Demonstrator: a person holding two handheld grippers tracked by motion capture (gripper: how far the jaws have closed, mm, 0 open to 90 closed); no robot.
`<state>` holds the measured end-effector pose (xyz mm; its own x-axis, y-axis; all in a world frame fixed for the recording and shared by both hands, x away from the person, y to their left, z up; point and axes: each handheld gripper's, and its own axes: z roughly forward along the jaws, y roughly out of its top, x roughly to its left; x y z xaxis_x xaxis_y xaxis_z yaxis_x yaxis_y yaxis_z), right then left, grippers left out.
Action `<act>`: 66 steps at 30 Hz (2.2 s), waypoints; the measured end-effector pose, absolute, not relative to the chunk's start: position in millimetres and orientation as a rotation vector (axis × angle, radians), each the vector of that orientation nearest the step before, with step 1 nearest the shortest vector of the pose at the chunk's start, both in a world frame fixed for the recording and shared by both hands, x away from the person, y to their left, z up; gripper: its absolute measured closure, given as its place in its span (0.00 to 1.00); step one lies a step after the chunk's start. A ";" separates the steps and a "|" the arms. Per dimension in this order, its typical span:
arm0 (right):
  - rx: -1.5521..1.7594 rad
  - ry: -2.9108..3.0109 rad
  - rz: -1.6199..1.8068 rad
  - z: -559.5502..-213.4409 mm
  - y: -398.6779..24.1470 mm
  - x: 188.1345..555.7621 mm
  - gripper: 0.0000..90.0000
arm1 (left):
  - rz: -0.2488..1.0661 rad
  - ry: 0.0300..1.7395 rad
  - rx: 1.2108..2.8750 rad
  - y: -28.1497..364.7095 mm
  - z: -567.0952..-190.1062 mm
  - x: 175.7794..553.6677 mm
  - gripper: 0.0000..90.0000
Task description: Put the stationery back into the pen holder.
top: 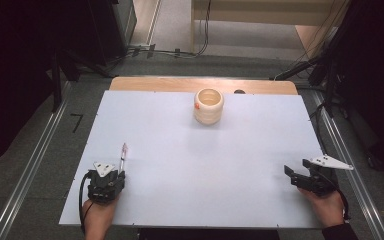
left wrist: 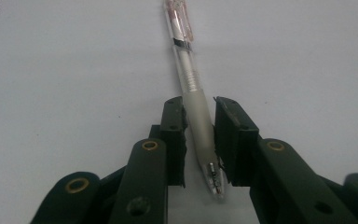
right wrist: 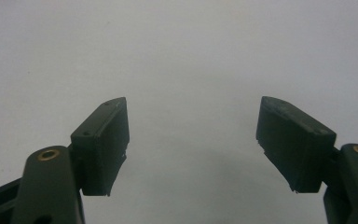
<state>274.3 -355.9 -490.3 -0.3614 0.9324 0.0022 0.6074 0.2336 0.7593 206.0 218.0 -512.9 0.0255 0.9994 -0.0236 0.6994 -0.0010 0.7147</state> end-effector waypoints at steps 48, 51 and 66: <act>1.402 2.066 0.953 -490.7 -355.2 275.8 0.27 | 0.650 1.545 1.700 221.1 -498.0 206.9 0.91; 1.398 2.072 0.949 -491.1 -354.6 276.8 0.27 | 0.648 1.525 1.703 217.2 -495.4 209.9 0.91; 1.403 2.068 0.942 -491.5 -354.9 276.5 0.27 | 0.623 1.463 1.717 205.0 -486.6 216.9 0.91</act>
